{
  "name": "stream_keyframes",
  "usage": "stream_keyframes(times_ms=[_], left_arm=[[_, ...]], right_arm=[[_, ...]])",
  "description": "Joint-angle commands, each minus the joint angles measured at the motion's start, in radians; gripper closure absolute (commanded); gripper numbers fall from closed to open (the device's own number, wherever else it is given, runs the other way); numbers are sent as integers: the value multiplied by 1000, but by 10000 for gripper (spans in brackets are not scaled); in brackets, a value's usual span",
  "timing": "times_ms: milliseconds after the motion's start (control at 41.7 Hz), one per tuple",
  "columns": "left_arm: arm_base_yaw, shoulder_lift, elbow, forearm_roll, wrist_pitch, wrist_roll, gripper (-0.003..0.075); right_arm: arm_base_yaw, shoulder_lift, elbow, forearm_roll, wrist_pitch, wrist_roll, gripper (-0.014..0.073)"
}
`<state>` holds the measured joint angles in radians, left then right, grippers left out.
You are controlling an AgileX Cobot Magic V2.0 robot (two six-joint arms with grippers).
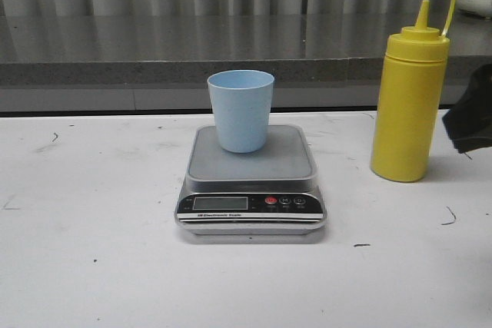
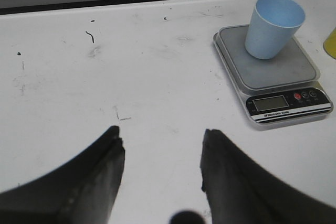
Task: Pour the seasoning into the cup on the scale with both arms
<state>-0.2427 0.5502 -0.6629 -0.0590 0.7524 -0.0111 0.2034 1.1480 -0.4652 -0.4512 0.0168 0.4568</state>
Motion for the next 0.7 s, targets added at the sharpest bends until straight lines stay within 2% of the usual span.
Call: stream_keyframes(times_ms=[0,72,168,264,336,503,671], left_arm=[[-1,-1,-27,-10,-75,2,388],[-1,-1,-27,-10,-75,2,388],[-1,-1,-27,-10,-75,2,388],[-1,-1,-27,-10,-75,2,388],[-1,-1,-27,-10,-75,2,388],[-1,-1,-27,-10,-71,2,388],[-1,-1,-27,-10,-67,2,388]], right_arm=[[95,-119,-93,2,307,30,-50],[161,-173,-153,51,507,9,-50],[226,-241,-219,157,653,-96,-50],[255,-335,-239,282,675,-181,-50],[263,-419,-238,328,683,-201,-50],[266,-626,-238,323,715,-234,-50],[266,-745,-238,320,783,-293,-50]])
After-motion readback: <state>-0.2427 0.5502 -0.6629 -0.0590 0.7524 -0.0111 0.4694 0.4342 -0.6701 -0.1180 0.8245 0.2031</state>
